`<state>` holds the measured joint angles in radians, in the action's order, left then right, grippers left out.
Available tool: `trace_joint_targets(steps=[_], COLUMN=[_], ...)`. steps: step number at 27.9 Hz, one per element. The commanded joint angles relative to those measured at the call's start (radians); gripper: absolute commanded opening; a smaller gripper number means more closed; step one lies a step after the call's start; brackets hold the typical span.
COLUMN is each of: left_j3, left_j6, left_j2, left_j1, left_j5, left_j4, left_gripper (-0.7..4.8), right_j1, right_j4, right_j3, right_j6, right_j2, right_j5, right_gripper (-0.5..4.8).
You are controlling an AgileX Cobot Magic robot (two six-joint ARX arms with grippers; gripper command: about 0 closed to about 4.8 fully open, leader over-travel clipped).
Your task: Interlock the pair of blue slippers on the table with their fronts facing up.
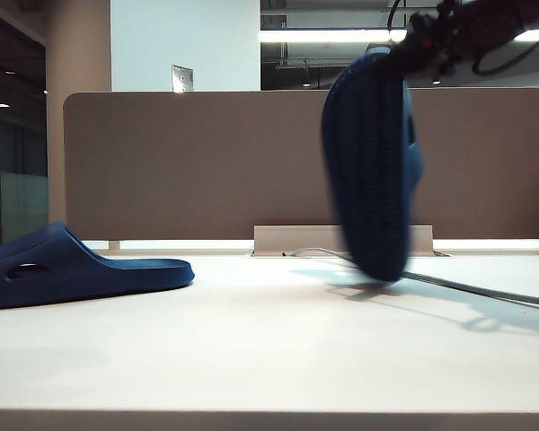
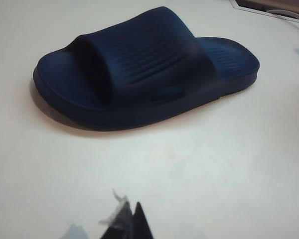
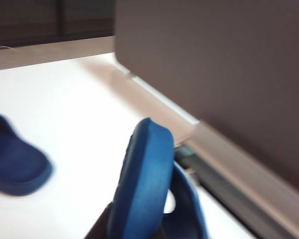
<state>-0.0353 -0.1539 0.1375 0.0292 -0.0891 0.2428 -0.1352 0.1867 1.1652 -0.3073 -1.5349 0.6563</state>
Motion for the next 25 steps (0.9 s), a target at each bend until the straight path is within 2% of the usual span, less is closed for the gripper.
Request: trace_joint_targets(steps=[1, 4, 8, 14, 18, 25], left_j3=[0.005, 0.005, 0.005, 0.005, 0.005, 0.005], left_j6=[0.0, 0.0, 0.0, 0.0, 0.0, 0.0], left_j2=[0.0, 0.0, 0.0, 0.0, 0.0, 0.0], left_j1=[0.002, 0.002, 0.002, 0.002, 0.002, 0.002], left_j5=[-0.002, -0.001, -0.002, -0.003, -0.004, -0.004], left_j4=[-0.003, -0.003, -0.003, -0.003, -0.003, -0.003], left_gripper=[-0.02, -0.02, -0.02, -0.02, -0.02, -0.02], right_j1=[0.002, -0.019, -0.064, -0.191, -0.255, -0.314], right_j4=[-0.021, -0.086, -0.191, -0.311, -0.316, -0.374], right_j3=[0.035, 0.059, 0.063, 0.063, 0.063, 0.063], right_j6=[-0.004, -0.029, -0.155, -0.396, -0.422, -0.369], right_j2=[0.006, 0.006, 0.006, 0.005, 0.005, 0.005], right_j5=[-0.007, -0.005, -0.031, -0.271, -0.34, -0.34], right_gripper=[-0.01, -0.01, -0.01, -0.01, -0.01, -0.01])
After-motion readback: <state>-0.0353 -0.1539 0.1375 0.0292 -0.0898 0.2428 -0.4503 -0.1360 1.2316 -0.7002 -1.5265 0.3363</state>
